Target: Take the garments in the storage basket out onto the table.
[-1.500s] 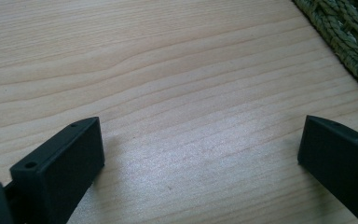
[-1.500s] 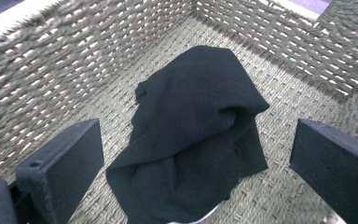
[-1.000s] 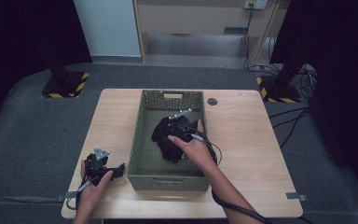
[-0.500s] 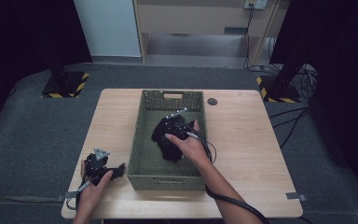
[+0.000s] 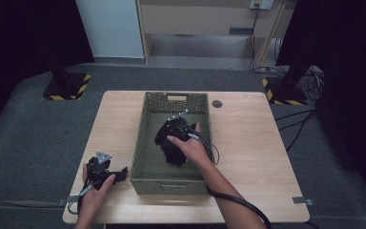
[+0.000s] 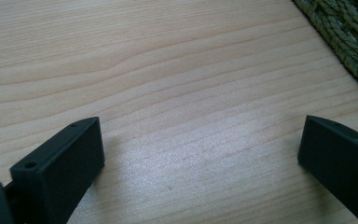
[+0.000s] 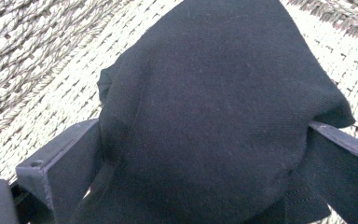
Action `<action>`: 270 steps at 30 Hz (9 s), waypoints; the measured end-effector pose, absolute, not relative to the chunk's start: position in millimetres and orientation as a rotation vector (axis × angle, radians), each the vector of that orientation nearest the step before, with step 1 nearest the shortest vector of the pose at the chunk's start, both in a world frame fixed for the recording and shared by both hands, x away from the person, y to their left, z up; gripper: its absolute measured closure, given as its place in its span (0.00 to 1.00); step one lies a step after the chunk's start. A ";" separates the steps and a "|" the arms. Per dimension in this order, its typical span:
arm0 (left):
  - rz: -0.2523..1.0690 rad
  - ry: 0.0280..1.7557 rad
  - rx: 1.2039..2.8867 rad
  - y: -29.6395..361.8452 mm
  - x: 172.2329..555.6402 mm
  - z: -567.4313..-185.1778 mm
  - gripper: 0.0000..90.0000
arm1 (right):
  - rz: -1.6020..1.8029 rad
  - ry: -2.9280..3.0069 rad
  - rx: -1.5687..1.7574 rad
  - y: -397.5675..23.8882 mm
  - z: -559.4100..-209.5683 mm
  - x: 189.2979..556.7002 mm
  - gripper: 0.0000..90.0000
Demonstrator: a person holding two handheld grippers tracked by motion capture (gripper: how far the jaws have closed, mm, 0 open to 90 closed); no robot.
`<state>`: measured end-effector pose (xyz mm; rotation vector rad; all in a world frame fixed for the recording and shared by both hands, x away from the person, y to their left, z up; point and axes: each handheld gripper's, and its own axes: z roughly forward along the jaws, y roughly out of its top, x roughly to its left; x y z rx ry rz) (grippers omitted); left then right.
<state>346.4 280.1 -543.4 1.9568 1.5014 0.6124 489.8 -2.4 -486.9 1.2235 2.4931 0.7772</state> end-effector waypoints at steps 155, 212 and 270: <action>0.613 1.502 1.954 280.0 346.6 -543.5 0.00 | 1.053 2.387 1.029 -65.4 -328.9 436.6 0.61; 0.612 1.502 1.956 280.1 346.5 -543.4 0.00 | 1.041 2.216 1.215 -181.4 -316.9 446.0 0.61; 0.612 1.502 1.957 280.0 346.4 -543.4 0.00 | 0.891 2.138 1.407 -240.9 -398.2 487.1 0.61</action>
